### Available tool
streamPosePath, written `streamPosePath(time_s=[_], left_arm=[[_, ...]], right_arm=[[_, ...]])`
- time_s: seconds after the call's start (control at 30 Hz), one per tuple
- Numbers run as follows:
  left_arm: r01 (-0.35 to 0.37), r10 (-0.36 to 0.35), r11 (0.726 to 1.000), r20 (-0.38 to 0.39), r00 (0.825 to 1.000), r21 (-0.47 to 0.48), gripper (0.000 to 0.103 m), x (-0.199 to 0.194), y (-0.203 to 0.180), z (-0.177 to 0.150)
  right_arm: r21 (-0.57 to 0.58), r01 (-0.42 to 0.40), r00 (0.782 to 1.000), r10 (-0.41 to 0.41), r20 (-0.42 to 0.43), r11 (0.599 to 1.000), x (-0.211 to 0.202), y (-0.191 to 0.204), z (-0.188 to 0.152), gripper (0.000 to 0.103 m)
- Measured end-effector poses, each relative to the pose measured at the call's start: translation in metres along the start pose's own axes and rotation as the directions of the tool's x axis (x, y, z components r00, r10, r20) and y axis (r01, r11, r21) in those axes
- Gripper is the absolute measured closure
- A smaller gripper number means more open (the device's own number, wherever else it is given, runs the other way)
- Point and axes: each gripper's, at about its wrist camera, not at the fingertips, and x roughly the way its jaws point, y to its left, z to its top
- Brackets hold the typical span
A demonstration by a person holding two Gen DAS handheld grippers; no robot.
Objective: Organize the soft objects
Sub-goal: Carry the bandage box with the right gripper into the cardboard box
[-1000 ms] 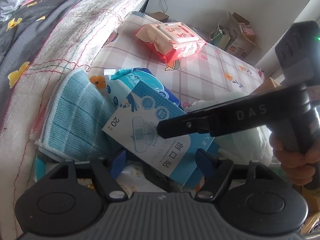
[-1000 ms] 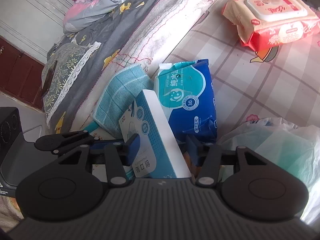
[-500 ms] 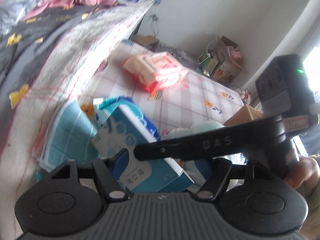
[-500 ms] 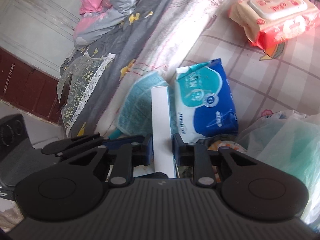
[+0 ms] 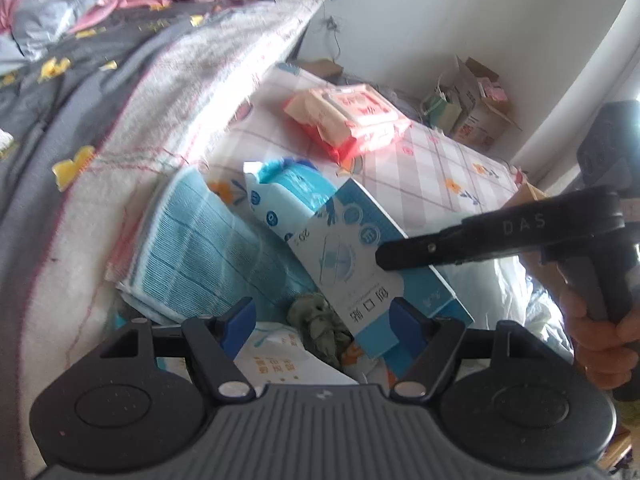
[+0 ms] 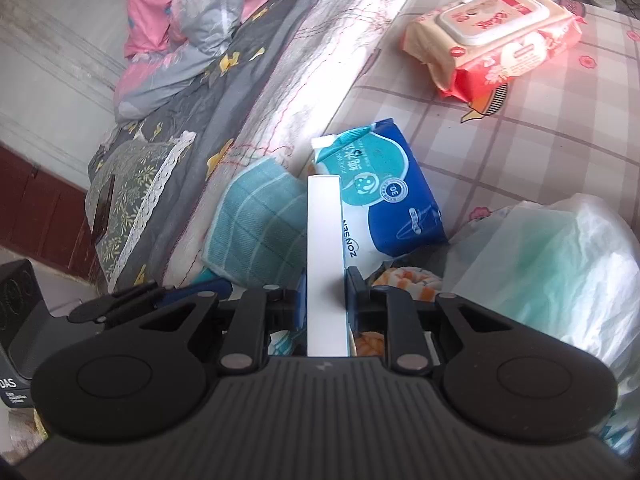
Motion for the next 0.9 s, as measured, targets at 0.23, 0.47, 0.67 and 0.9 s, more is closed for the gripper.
streamPosePath(time_s=[0.23,0.47,0.67,0.9], left_arm=[[0.062,-0.06,0.997,-0.051,0.997,0.043,0.029,0.02,-0.013,0.0],[0.114,-0.113,0.993,-0.135,0.984,-0.005,0.025,0.046,-0.012,0.004],[0.193,-0.203,0.977,-0.125,0.971,-0.088,0.022,0.05,-0.006,0.006],[0.218,-0.221,0.974,-0.052,0.974,-0.056,0.022,0.009,-0.021,0.008]], right_arm=[[0.063,-0.04,0.999,0.041,-0.02,0.997,0.009,-0.021,0.001,0.084],[0.139,-0.11,0.993,0.115,-0.031,0.984,0.016,-0.04,0.002,0.082],[0.153,-0.161,0.986,0.166,-0.018,0.975,0.014,-0.043,0.003,0.084],[0.166,-0.243,0.97,0.241,0.032,0.956,-0.013,-0.033,-0.002,0.084]])
